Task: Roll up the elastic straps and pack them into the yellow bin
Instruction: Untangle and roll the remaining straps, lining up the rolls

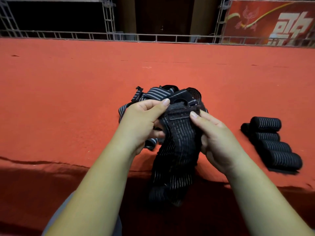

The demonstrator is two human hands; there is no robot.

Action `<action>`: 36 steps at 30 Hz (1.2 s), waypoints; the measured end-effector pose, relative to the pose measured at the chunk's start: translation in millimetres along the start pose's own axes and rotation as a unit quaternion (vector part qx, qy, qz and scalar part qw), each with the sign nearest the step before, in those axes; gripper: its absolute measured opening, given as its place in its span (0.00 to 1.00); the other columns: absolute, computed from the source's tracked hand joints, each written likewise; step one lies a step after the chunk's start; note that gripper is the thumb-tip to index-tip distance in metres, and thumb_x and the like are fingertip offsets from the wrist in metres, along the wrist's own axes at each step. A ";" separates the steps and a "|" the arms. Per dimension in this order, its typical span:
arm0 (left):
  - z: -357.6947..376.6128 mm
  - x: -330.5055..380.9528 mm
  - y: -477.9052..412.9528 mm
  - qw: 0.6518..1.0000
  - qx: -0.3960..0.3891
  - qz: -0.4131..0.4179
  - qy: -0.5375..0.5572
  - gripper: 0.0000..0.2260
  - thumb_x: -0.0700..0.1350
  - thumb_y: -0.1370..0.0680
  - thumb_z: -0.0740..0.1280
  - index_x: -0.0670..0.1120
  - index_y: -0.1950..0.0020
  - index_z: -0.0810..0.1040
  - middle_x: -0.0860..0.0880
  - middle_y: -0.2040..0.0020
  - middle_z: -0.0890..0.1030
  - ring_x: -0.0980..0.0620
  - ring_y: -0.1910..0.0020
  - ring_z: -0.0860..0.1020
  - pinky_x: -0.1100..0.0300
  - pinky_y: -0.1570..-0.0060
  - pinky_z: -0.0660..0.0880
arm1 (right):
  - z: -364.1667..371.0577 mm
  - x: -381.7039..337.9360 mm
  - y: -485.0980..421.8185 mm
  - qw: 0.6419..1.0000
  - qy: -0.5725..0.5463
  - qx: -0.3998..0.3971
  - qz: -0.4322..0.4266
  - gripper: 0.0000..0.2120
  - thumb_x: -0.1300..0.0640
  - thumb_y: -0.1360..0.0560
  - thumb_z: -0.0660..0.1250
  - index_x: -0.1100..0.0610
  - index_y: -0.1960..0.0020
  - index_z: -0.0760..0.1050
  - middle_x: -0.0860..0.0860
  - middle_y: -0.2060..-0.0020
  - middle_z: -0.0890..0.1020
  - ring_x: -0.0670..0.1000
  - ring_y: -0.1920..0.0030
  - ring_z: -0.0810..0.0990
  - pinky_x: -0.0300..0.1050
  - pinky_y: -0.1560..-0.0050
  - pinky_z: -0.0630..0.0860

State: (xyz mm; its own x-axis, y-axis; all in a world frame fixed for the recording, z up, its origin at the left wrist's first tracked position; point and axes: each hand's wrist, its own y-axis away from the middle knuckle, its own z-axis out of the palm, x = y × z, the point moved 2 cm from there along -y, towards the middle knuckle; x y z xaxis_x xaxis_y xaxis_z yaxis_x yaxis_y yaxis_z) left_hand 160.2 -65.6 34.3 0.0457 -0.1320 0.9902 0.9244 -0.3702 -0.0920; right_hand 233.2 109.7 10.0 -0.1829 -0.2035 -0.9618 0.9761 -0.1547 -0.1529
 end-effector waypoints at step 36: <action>24.3 -8.8 10.6 0.993 -0.103 0.055 -0.016 0.12 0.46 0.17 0.71 0.48 0.35 0.87 0.49 0.41 0.89 0.51 0.37 0.86 0.53 0.32 0.80 | 2.0 22.8 1.3 0.987 0.024 0.155 -0.016 0.12 0.53 0.13 0.66 0.56 0.45 0.87 0.55 0.48 0.90 0.52 0.47 0.89 0.54 0.43 0.83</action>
State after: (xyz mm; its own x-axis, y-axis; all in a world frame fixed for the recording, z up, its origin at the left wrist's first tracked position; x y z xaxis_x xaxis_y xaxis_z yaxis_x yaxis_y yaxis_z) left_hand 178.8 -46.1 27.1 0.1569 -0.1530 0.9757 0.8165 -0.5357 -0.2153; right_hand 230.1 102.9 -11.7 -0.2003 -0.1479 -0.9685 0.8855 -0.4505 -0.1143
